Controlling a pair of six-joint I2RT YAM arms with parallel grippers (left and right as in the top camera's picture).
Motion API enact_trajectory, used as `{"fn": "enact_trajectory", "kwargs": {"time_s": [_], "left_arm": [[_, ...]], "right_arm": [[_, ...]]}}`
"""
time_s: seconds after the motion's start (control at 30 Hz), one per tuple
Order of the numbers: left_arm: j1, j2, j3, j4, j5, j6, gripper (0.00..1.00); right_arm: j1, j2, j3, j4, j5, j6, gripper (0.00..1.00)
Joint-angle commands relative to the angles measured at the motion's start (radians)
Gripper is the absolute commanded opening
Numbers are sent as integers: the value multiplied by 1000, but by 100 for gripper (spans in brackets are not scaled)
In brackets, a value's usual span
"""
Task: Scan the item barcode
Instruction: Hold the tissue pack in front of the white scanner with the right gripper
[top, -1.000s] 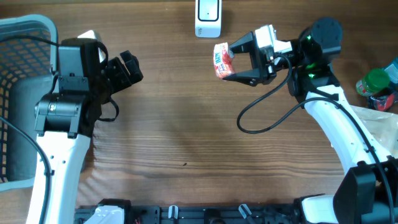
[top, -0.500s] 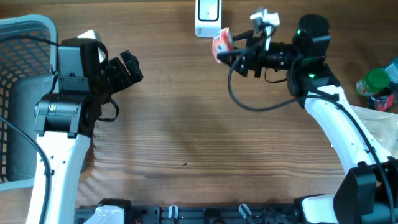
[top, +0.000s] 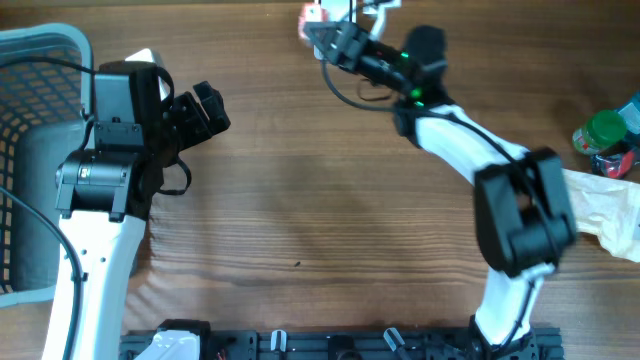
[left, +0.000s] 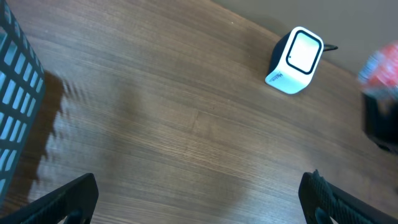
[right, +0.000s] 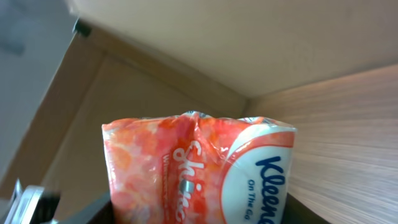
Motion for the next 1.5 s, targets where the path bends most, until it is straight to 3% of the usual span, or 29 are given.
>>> {"fn": "enact_trajectory", "kwargs": {"time_s": [0.0,0.13,0.23,0.37,0.57,0.77,1.07,1.47], "left_arm": [[7,1,3,2,8,12,100],[7,1,3,2,8,12,100],[7,1,3,2,8,12,100],[7,1,3,2,8,12,100],[7,1,3,2,8,12,100],[7,1,3,2,8,12,100],[7,1,3,2,8,12,100],[7,1,3,2,8,12,100]], "right_arm": [[29,127,212,2,95,201,59],[22,176,339,-120,198,282,60],[8,176,344,-187,304,489,58],[4,176,344,-229,403,651,59],[4,186,344,-281,547,775,64],[4,264,346,-270,572,903,64],[7,447,512,-220,598,903,65],[16,466,542,-265,587,903,59]]}}
